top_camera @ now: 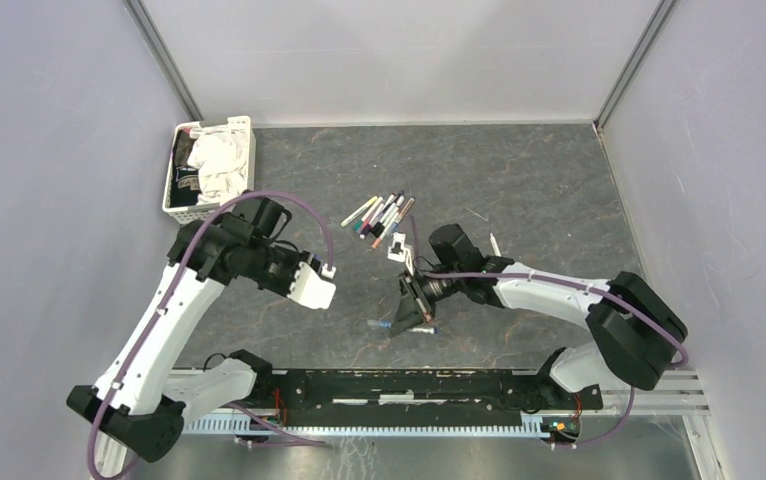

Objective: Open the pen caps
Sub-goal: Open the pen cap from the pen.

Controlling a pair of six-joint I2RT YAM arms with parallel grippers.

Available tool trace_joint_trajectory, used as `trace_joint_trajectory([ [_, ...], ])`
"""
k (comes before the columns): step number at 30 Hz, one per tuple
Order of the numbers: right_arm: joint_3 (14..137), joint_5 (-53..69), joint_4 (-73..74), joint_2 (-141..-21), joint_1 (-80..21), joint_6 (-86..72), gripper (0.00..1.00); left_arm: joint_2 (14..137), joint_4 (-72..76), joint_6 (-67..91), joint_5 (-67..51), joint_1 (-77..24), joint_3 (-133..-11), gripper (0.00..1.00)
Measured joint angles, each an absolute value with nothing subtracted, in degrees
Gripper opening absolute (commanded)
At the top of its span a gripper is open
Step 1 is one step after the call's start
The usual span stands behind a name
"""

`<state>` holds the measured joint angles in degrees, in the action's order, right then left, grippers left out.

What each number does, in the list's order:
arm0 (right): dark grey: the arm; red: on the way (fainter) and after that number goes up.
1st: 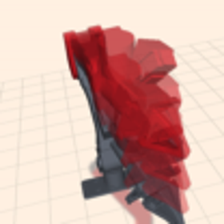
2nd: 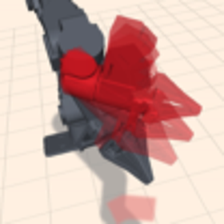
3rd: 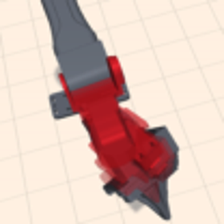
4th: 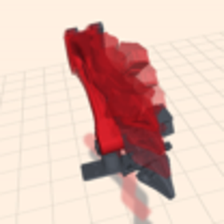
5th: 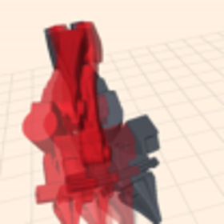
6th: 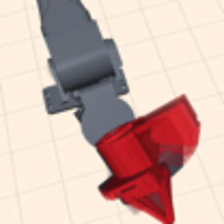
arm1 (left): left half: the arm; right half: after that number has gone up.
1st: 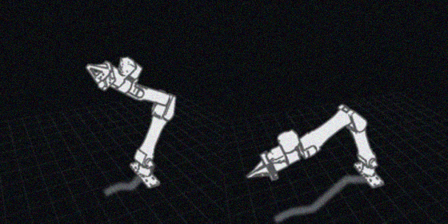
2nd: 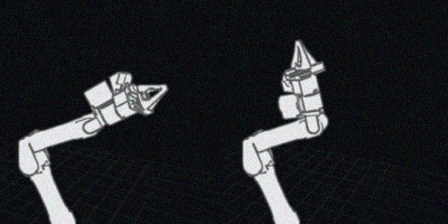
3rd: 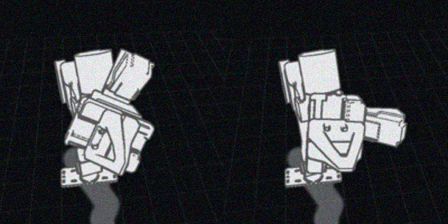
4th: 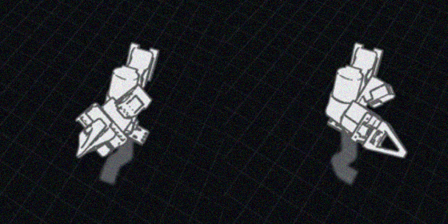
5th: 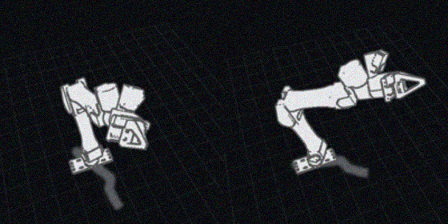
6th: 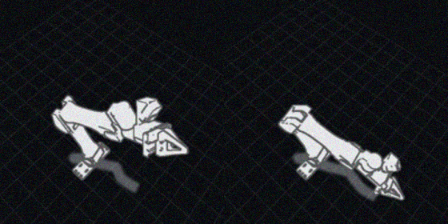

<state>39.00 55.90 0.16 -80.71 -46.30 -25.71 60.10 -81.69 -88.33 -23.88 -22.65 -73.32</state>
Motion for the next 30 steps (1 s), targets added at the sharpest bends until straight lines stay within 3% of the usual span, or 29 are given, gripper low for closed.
trace_joint_trajectory([
  [4,44.49,57.25,-6.94,-84.93,-47.03,-31.42,0.0,58.43,-79.92,-82.02,-26.24,-29.85,-72.27,0.63],
  [9,51.51,59.0,-18.52,-91.24,-49.21,-41.47,0.0,58.17,-76.88,-76.53,-27.22,-34.35,-70.0,0.64],
  [18,52.84,60.55,-35.35,-96.9,-50.26,-57.23,0.0,58.33,-72.51,-71.94,-26.94,-37.63,-68.03,0.4],
  [25,55.48,60.55,-38.37,-98.35,-50.39,-60.58,0.0,58.48,-71.37,-69.91,-27.07,-38.54,-67.85,0.36],
  [30,56.4,60.84,-39.46,-98.96,-50.54,-61.47,0.0,58.89,-70.76,-68.82,-26.89,-39.27,-67.85,0.16],
])
